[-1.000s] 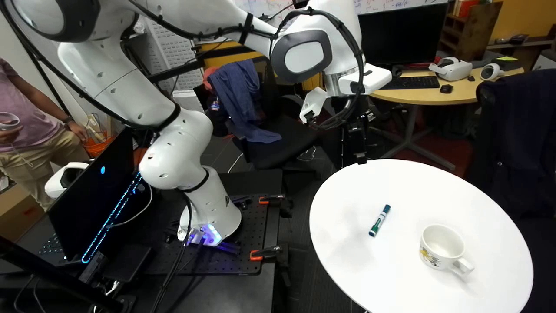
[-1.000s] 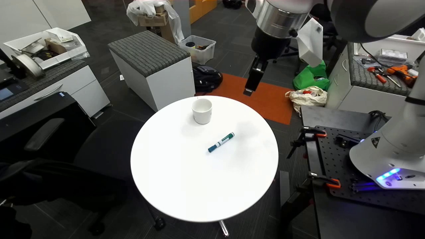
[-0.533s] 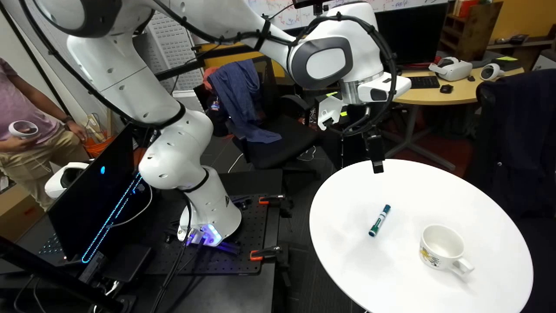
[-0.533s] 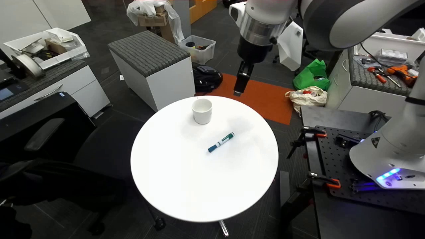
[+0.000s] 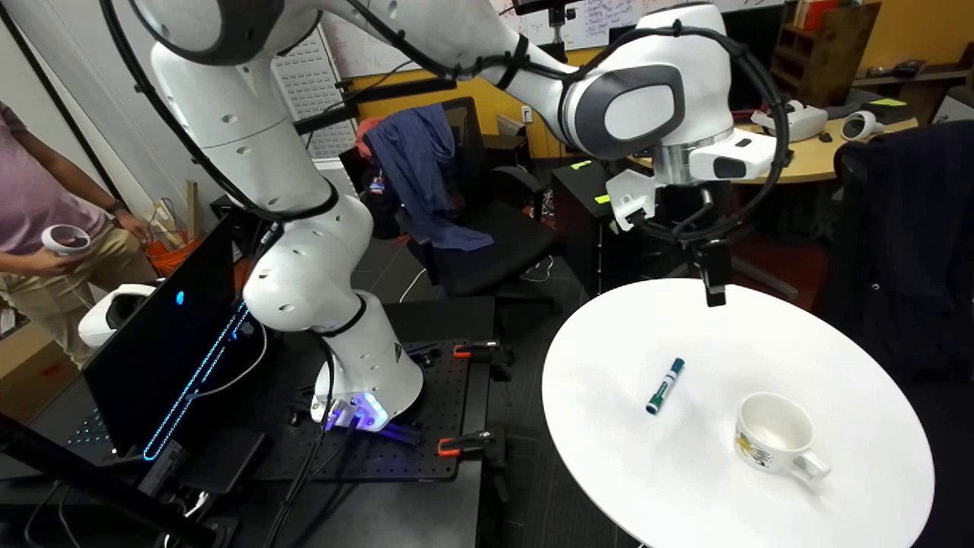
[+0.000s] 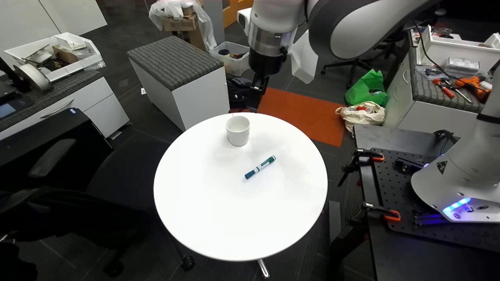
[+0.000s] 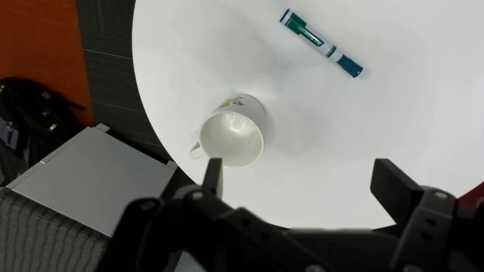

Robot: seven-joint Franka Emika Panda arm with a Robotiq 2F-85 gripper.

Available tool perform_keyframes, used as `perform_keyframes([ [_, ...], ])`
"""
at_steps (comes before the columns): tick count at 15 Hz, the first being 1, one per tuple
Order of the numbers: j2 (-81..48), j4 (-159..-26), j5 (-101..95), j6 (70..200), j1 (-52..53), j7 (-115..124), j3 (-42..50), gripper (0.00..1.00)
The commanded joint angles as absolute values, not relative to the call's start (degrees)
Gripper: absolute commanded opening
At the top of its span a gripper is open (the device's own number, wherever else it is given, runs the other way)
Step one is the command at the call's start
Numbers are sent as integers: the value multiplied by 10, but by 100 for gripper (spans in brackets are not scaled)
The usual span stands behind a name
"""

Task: Slide the mug to the left

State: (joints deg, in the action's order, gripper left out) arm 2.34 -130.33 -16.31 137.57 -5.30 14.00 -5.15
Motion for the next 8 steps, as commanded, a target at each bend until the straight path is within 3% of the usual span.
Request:
perform_keyframes([
  [1,-36,-1245,-187,1352,-35,154,-30,100],
  [8,-108,-1208,-179,1339,-13,139,-2,100],
])
